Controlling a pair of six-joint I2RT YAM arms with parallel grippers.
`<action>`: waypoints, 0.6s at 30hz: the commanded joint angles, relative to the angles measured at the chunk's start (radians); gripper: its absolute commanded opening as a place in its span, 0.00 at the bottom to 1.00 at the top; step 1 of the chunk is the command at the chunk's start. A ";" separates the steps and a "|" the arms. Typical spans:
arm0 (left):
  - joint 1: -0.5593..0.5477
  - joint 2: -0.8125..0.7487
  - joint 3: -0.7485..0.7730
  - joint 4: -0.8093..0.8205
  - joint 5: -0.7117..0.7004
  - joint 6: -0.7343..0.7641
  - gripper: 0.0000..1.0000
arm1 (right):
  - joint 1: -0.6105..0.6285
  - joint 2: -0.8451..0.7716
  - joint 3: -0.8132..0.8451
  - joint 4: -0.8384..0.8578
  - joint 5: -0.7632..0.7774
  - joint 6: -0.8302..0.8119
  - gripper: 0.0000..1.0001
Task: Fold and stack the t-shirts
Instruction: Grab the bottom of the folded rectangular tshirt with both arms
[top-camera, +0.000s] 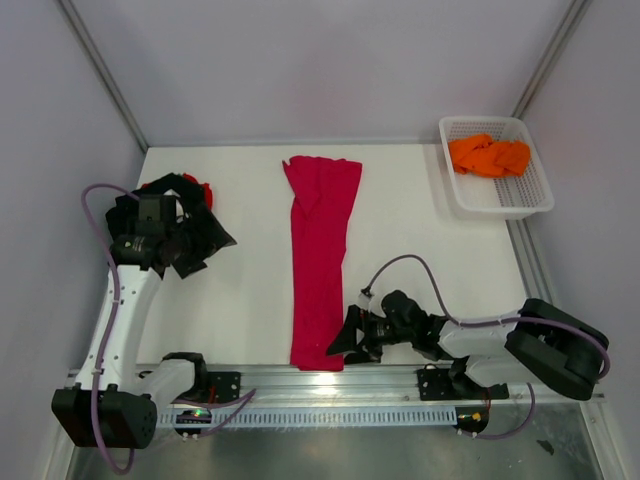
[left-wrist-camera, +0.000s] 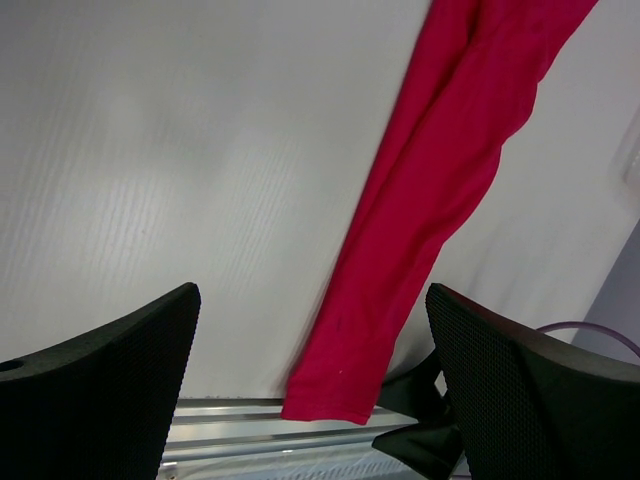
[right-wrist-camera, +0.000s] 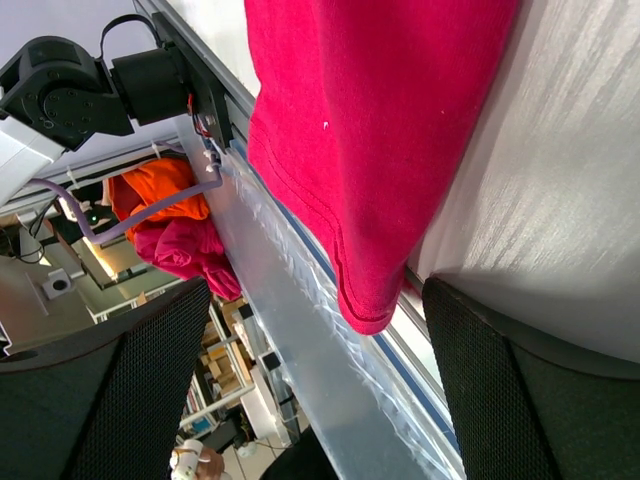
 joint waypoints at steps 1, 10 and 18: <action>0.005 -0.004 0.027 0.004 -0.011 0.008 0.97 | 0.014 0.046 -0.008 -0.073 0.061 -0.047 0.90; 0.005 -0.018 0.015 -0.006 -0.035 0.004 0.97 | 0.031 0.090 -0.017 -0.031 0.039 -0.038 0.65; 0.003 -0.047 -0.051 0.007 -0.025 -0.015 0.97 | 0.034 0.100 -0.030 -0.007 0.027 -0.044 0.38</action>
